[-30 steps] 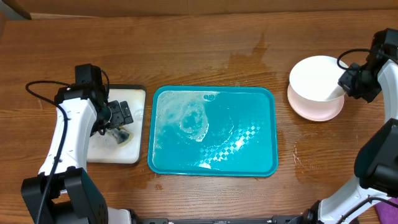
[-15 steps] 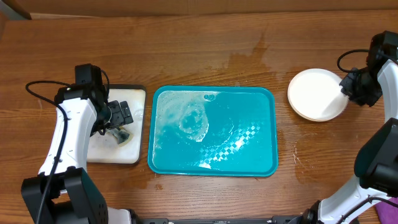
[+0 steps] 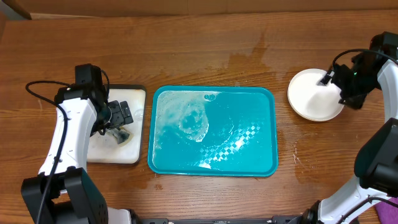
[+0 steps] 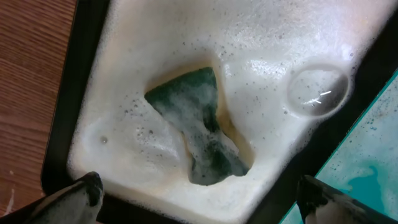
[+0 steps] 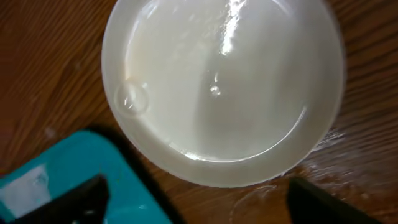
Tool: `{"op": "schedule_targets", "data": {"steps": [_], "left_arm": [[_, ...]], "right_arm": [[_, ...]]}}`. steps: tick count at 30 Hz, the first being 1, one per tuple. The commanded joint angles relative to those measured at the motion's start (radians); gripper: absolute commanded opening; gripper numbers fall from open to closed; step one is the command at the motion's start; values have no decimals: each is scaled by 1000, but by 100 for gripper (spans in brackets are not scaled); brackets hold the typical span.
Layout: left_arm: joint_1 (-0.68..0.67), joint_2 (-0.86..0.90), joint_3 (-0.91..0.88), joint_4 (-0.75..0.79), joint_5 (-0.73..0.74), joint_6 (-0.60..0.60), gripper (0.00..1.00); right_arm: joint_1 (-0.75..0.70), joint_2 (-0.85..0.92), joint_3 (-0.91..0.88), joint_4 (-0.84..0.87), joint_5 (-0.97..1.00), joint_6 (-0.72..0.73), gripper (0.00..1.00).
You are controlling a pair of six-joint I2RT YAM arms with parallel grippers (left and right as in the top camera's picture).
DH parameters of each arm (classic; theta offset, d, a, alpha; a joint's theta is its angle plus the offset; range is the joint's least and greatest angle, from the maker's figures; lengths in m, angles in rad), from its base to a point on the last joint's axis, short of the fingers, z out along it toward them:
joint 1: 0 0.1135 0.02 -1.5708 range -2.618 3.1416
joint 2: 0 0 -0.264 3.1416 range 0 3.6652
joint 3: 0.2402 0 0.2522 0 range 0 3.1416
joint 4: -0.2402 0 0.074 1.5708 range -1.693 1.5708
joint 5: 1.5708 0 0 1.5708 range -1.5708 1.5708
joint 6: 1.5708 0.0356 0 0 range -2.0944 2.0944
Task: Clean dirty plates on tray and stack at the side
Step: 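Open the right gripper and release the plate on the stack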
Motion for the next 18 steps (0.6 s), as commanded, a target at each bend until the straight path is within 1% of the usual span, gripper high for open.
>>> {"op": "schedule_targets", "data": {"steps": [1, 18], "left_arm": [[-2, -12, 0, 2, 8, 5, 100], [-2, -12, 0, 2, 8, 5, 100]], "right_arm": [[3, 1, 8, -18, -138, -71, 100], [3, 1, 8, 107, -123, -71, 100]]}}
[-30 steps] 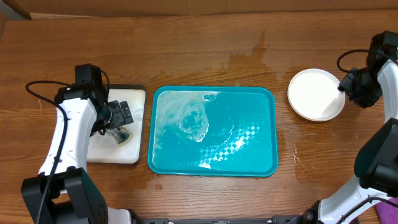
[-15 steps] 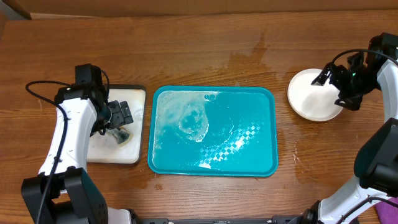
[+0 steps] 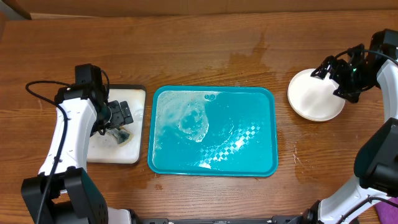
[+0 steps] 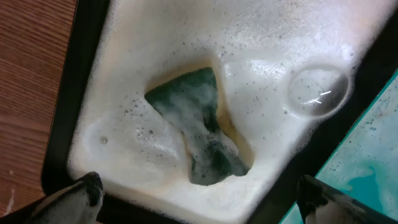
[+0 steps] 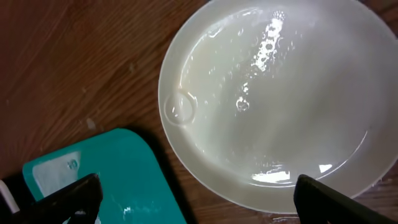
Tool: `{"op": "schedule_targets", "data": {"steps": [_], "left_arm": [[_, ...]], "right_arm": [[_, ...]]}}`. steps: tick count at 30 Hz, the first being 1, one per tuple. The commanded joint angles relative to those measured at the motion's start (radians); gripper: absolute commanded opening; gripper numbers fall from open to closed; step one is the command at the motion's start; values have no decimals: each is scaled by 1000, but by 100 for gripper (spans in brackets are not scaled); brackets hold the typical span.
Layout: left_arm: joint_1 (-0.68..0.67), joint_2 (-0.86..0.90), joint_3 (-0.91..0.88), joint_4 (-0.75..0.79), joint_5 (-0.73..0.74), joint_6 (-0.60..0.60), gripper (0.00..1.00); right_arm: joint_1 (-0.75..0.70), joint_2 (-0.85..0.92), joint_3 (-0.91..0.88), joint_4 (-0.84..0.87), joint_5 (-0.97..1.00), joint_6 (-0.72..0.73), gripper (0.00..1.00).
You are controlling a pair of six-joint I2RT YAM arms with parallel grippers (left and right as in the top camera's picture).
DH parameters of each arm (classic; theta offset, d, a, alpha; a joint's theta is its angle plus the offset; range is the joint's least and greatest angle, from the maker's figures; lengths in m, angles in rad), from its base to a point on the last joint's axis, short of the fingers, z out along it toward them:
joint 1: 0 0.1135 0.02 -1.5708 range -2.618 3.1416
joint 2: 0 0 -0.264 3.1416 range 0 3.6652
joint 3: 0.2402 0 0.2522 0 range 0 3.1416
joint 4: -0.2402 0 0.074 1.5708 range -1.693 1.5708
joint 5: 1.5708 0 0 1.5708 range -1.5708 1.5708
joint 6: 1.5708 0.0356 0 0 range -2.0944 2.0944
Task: Clean dirty plates on tray and stack at the side
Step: 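Open the right gripper and release the plate on the stack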
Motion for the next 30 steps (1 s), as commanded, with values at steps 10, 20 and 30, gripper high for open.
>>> {"op": "schedule_targets", "data": {"steps": [10, 20, 30], "left_arm": [[-2, -12, 0, 1, 8, 5, 100], [-2, -12, 0, 1, 8, 5, 100], [-2, -12, 0, 1, 8, 5, 100]], "right_arm": [[0, 1, 8, 29, -14, -9, 100], [0, 7, 8, 29, -13, -9, 100], [72, -253, 8, 29, -13, -9, 100]]}}
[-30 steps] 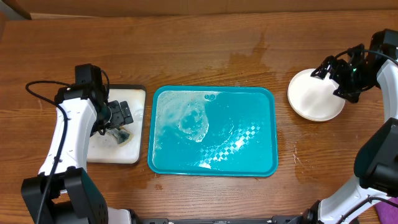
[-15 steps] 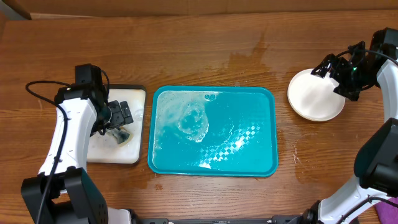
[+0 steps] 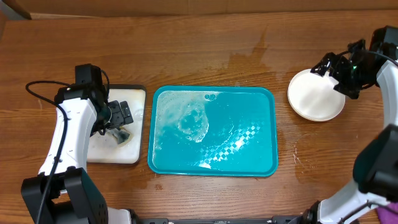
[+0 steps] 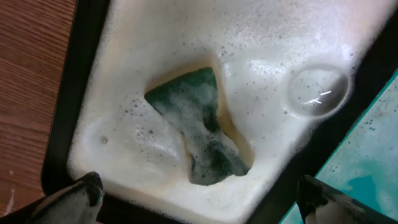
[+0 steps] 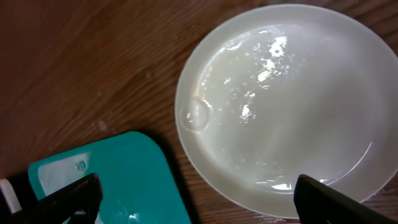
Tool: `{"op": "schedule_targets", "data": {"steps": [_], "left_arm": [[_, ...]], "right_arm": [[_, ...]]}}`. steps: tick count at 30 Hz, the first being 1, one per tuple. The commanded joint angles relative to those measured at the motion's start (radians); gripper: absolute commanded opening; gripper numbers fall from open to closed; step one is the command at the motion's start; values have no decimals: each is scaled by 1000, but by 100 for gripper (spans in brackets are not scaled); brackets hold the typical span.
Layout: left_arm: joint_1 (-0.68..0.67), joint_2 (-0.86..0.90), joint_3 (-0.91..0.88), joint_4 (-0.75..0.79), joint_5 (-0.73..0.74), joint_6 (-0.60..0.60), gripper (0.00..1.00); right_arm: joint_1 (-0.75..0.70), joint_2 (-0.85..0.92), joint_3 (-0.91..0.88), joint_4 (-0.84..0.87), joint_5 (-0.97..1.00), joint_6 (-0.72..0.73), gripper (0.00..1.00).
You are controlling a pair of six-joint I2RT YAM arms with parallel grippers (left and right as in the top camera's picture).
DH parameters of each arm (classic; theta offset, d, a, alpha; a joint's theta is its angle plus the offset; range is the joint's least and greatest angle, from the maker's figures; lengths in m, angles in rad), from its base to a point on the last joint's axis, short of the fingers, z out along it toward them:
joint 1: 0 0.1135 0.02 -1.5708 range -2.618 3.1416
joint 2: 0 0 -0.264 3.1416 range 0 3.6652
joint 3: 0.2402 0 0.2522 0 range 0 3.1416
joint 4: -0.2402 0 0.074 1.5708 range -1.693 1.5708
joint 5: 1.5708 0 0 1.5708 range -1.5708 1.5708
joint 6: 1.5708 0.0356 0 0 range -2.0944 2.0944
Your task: Clean dirty plates on tray and stack at the side
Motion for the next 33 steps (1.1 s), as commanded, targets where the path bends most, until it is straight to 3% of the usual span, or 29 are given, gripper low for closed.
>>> {"op": "schedule_targets", "data": {"steps": [1, 9, 14, 20, 24, 33], "left_arm": [[-2, -12, 0, 1, 8, 5, 100], [-2, -12, 0, 1, 8, 5, 100], [-2, -12, 0, 1, 8, 5, 99], [-2, -12, 0, 1, 8, 5, 100], [-2, -12, 0, 1, 8, 5, 100], [-2, -12, 0, 1, 8, 5, 100]], "right_arm": [[58, -227, 10, 6, -10, -7, 100], [299, -636, 10, 6, -10, -7, 100], [472, -842, 10, 27, 227, -85, 100], [505, -1026, -10, -36, 282, -86, 100], [501, -1178, -167, 127, 381, -88, 100], [437, -1554, -838, 758, 351, -112, 100]]}}
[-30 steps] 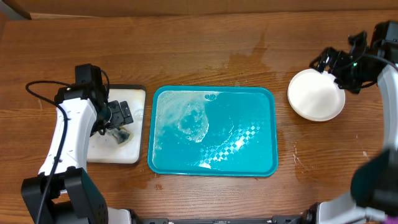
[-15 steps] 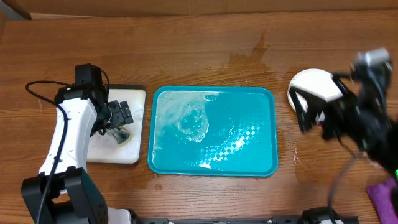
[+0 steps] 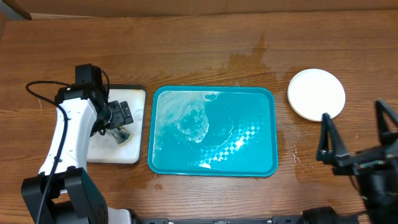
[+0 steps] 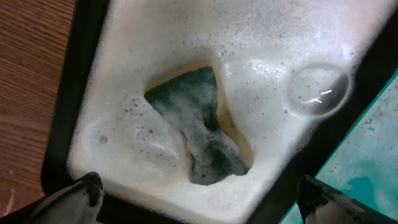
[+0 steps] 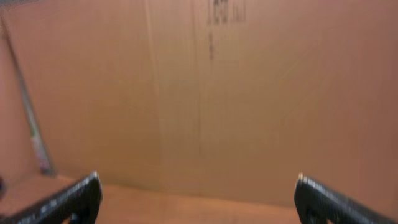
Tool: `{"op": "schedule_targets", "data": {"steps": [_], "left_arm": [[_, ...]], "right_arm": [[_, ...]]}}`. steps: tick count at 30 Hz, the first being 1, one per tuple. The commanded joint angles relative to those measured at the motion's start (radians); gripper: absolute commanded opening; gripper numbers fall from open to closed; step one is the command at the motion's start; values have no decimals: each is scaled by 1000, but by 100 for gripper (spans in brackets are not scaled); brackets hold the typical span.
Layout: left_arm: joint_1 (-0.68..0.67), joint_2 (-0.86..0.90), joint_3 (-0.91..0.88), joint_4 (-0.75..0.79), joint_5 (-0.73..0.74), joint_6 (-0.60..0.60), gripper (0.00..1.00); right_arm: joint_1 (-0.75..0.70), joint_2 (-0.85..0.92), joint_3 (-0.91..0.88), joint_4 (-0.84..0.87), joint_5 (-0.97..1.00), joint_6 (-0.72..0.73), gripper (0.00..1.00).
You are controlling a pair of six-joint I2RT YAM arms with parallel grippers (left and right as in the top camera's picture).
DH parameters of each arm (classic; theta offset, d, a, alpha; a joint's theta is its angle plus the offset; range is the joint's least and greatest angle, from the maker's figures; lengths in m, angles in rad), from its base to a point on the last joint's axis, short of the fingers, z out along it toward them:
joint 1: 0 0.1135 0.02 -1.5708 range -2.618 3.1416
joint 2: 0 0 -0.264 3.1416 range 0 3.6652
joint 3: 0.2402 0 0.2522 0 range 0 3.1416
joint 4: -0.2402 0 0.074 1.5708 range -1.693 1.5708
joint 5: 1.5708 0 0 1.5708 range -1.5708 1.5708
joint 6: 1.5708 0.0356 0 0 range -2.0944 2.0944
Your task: Clean dirty plates on tray and stack at the side
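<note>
A white plate (image 3: 316, 94) lies on the wooden table at the right, beside the teal tray (image 3: 261, 163), which holds only suds and water. My right gripper (image 3: 354, 126) stands open near the table's front right corner, fingers pointing up and away from the plate; its wrist view shows only a brown cardboard wall. My left gripper (image 4: 199, 198) hangs open over the foam-filled black basin (image 4: 87, 74), just above a green sponge (image 4: 199, 138) lying in the suds.
The black basin (image 3: 138, 124) of soapy foam sits left of the tray. Wet patches mark the wood behind the tray and beside the plate. A cardboard wall (image 5: 199, 93) stands at the table's far edge.
My right arm has pulled back from above the plate to the front right corner, gripper open and tilted upward. The plate lies uncovered. The left arm has not moved.
My open right gripper hovered close over the white plate, then a little higher and farther back at each moment. Now it is withdrawn to the front right corner, facing the back wall. My left gripper stayed open over the sponge in the basin throughout.
</note>
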Motion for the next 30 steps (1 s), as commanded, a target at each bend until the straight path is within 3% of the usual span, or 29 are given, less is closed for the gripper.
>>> {"op": "schedule_targets", "data": {"steps": [1, 8, 15, 24, 30], "left_arm": [[-2, -12, 2, 1, 8, 5, 99], [-2, -12, 2, 1, 8, 5, 100], [-2, -12, 2, 1, 8, 5, 100], [-2, -12, 2, 1, 8, 5, 100], [-2, -12, 2, 1, 8, 5, 100]], "right_arm": [[-43, -99, -204, 118, -19, -8, 100], [-126, -251, -556, 385, -101, 1, 100], [-145, -319, -788, 566, -101, 38, 100], [-146, -369, -910, 569, -102, 38, 100], [-160, -369, -909, 445, -129, 38, 100]]}}
